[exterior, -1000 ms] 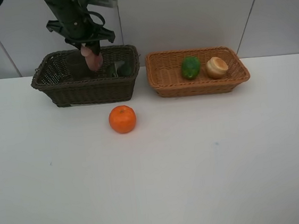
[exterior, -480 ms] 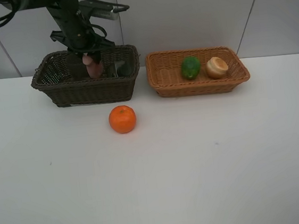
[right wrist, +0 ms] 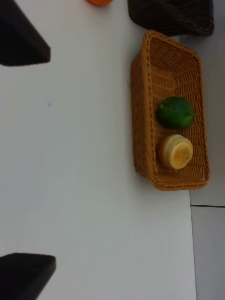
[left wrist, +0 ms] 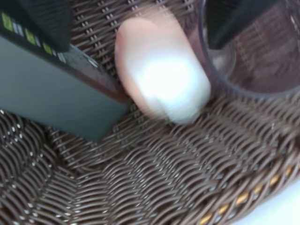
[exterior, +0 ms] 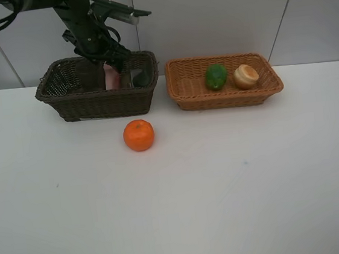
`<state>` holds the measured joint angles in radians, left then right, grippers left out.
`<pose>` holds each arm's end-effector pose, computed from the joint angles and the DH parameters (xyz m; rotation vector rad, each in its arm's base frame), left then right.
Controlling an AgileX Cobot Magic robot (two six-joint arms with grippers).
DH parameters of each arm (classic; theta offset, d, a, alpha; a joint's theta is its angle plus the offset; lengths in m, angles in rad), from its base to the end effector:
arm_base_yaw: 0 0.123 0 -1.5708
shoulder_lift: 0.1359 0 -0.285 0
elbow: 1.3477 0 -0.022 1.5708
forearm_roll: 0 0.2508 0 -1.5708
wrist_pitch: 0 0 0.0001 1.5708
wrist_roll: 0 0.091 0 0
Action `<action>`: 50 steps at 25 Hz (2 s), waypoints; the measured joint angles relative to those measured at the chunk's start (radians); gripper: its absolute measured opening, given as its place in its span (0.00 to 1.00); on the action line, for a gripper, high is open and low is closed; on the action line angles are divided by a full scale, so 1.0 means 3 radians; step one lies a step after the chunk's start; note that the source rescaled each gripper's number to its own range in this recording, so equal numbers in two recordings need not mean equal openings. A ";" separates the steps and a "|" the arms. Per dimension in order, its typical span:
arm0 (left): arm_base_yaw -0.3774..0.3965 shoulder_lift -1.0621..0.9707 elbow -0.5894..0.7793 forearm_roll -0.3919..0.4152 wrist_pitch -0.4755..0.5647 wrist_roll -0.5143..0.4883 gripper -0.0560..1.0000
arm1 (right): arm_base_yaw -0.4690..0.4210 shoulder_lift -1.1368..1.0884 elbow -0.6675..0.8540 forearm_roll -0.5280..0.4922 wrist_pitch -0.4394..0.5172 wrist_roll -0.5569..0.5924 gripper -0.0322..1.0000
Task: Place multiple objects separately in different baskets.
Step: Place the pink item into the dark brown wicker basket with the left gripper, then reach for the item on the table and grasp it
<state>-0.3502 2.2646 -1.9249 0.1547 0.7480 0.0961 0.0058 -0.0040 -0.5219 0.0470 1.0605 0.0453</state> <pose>0.4803 -0.1653 0.1981 0.6689 2.4700 0.0810 -0.0081 0.0037 0.2834 0.0370 2.0181 0.0884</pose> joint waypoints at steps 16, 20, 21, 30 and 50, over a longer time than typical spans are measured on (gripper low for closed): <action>-0.0003 0.0000 0.0000 -0.0179 -0.0011 0.0341 0.98 | 0.0000 0.0000 0.0000 0.0000 0.0000 0.0000 0.83; -0.0024 -0.0025 0.0000 -0.0199 -0.0003 0.0344 1.00 | 0.0000 0.0000 0.0000 0.0000 0.0000 0.0000 0.83; -0.0031 -0.0037 0.0000 -0.0202 0.0014 0.0347 1.00 | 0.0000 0.0000 0.0000 0.0000 0.0000 0.0000 0.83; -0.0101 -0.0258 0.0000 -0.0215 0.0573 0.0439 1.00 | 0.0000 0.0000 0.0000 0.0000 0.0000 0.0000 0.83; -0.0721 -0.0530 -0.0006 -0.0326 0.1481 0.0912 1.00 | 0.0000 0.0000 0.0000 0.0000 0.0000 0.0000 0.83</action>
<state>-0.5665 2.1056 -1.9269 0.0570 1.1924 0.3696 0.0058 -0.0040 -0.5219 0.0470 1.0605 0.0453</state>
